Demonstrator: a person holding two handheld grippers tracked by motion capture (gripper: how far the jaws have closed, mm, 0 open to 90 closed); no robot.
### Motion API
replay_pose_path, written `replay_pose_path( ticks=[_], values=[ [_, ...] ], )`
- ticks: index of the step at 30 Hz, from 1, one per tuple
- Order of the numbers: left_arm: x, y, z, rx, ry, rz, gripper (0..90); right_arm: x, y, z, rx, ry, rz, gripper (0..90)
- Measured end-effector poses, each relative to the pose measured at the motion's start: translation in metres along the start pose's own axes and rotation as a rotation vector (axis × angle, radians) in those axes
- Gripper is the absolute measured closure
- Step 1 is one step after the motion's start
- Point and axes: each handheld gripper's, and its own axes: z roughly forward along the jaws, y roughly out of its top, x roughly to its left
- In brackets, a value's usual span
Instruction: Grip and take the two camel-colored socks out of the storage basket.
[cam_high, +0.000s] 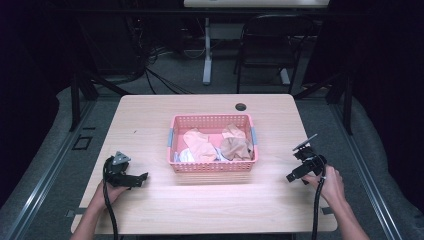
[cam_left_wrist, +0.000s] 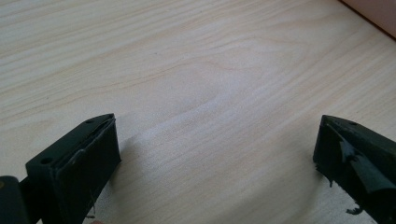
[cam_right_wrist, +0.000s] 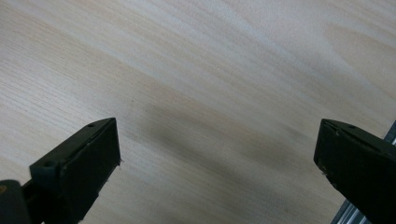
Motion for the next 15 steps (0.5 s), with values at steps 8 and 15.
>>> replay_pose_path(
  ticks=[8,15],
  values=[
    [0.0,0.0,0.0,-0.002,0.003,-0.001,0.2,0.005,0.001,-0.007,-0.006,0.005,-0.026,0.0],
    [0.0,0.0,0.0,-0.002,0.004,-0.002,0.2,0.012,0.004,-0.014,-0.012,0.012,-0.051,0.0]
  ],
)
